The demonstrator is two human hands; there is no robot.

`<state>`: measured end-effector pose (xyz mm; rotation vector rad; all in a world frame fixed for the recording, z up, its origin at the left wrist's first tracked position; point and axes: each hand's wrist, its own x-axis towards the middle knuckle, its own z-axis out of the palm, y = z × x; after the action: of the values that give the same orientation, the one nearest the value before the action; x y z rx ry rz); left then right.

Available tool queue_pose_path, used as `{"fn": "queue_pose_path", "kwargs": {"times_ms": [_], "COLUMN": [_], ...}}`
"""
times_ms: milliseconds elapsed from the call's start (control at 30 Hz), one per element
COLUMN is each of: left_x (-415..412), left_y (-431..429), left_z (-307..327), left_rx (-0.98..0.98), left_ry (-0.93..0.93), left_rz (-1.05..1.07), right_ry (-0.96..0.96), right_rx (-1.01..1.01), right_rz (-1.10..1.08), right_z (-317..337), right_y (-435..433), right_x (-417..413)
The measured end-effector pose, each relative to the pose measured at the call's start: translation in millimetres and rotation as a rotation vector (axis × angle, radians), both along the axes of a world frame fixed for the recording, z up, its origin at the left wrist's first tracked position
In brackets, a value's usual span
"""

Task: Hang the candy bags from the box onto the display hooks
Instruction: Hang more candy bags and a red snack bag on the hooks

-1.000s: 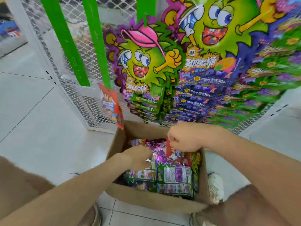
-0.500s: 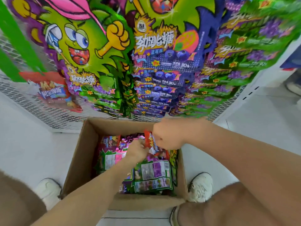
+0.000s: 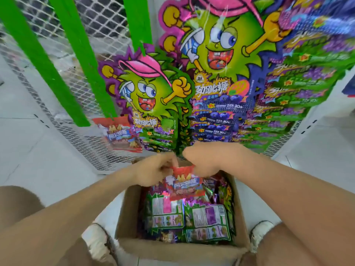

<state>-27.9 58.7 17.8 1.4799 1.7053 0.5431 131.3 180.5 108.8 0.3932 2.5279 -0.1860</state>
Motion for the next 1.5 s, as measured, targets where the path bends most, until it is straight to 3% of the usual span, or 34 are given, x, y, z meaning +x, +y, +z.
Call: {"fn": "queue_pose_path", "kwargs": {"times_ms": [133,267,367,467,533,733,867,1100,1300,1500], "left_x": [-20.9,-36.9,-49.4,-65.6,-77.6,-93.0,-103.1,-97.4,-86.4,-73.8], "left_y": [-19.6,-39.5,-47.1,-49.6,-51.2,-39.8,-38.4,-63.1,-84.9,-113.4], "left_z": [65.5,98.9,111.6,122.5,127.9,128.4,119.7,123.8,142.3,153.0], "left_rx": [0.098,0.197,0.302,0.397,0.443,0.468,0.484,0.398,0.262,0.269], "left_ry": [-0.01,0.028,0.081,0.176,0.183,0.111,0.159,0.266,0.136,0.027], "left_rz": [0.06,0.222,0.482,0.865,0.989,0.964,0.958,0.697,0.625,0.636], "right_ry": [0.165,0.48,0.662,0.757,0.787,0.876,0.901,0.981,1.032,1.114], "right_rx": [-0.048,-0.252,-0.296,-0.255,-0.243,-0.208,-0.212,-0.24,-0.379,-0.454], "right_rz": [0.024,-0.163,-0.283,-0.286,-0.291,-0.262,-0.188,-0.216,-0.262,-0.346], "right_z": [13.1,18.4,20.2,21.4,19.7,16.3,17.4,18.9,25.5,39.3], "right_y": [-16.2,-19.8,-27.6,-36.8,-39.8,-40.3,-46.8,-52.8,-60.5,-82.9], "right_x": [-13.0,-21.0,-27.1,-31.3,-34.5,-49.1,-61.2,-70.3,-71.8,-79.7]}}
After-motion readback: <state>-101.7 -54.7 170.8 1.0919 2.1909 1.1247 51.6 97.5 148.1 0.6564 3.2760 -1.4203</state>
